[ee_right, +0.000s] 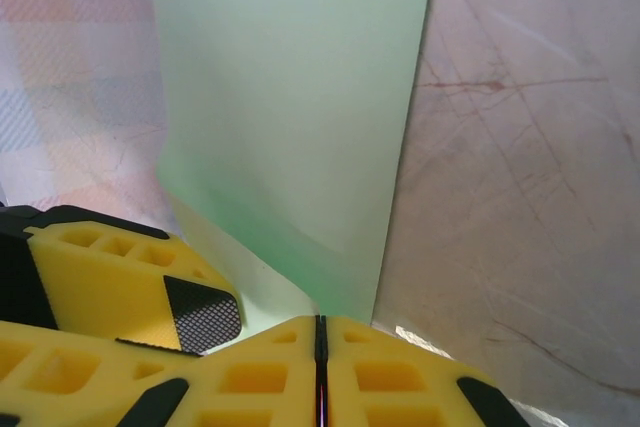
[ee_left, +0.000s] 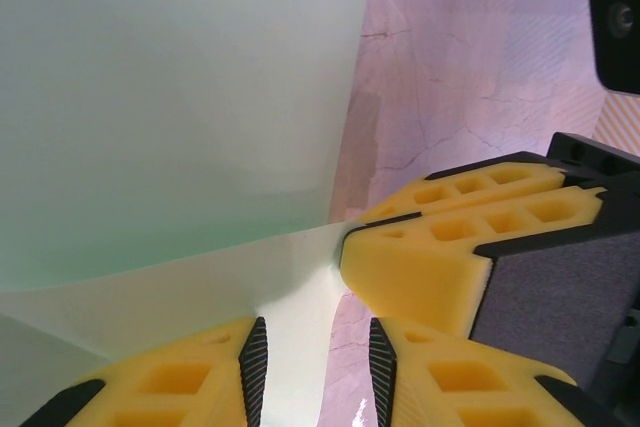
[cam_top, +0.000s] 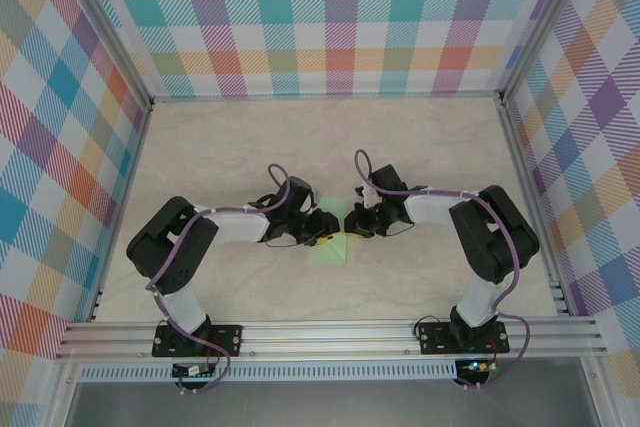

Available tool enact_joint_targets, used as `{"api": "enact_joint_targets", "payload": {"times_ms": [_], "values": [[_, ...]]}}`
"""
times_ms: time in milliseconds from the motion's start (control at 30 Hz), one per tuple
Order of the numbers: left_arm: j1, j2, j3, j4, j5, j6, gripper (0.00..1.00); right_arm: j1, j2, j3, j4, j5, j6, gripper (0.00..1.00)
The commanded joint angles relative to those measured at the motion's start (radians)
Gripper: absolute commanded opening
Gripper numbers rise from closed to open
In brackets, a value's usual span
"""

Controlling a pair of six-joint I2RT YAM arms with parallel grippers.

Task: Fold a paper plane with a square sheet of paper (pick it up from the middle)
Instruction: Fold the triangle a second time at the center of the table.

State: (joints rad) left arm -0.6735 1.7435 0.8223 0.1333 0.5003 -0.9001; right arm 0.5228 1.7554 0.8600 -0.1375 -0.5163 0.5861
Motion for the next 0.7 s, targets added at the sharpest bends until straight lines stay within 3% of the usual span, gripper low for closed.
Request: {"api": "enact_joint_targets", "payload": {"times_ms": [0,667], "values": [[-0.005,0.013,0.026,-0.013,0.004,0.021,0.35,0.002,0.023,0.032,-0.014,0.005,-0.020,0.10],[-0.005,0.020,0.035,-0.072,-0.028,0.038,0.34,0.002,0.035,0.030,-0.023,-0.004,-0.017,0.10]]}}
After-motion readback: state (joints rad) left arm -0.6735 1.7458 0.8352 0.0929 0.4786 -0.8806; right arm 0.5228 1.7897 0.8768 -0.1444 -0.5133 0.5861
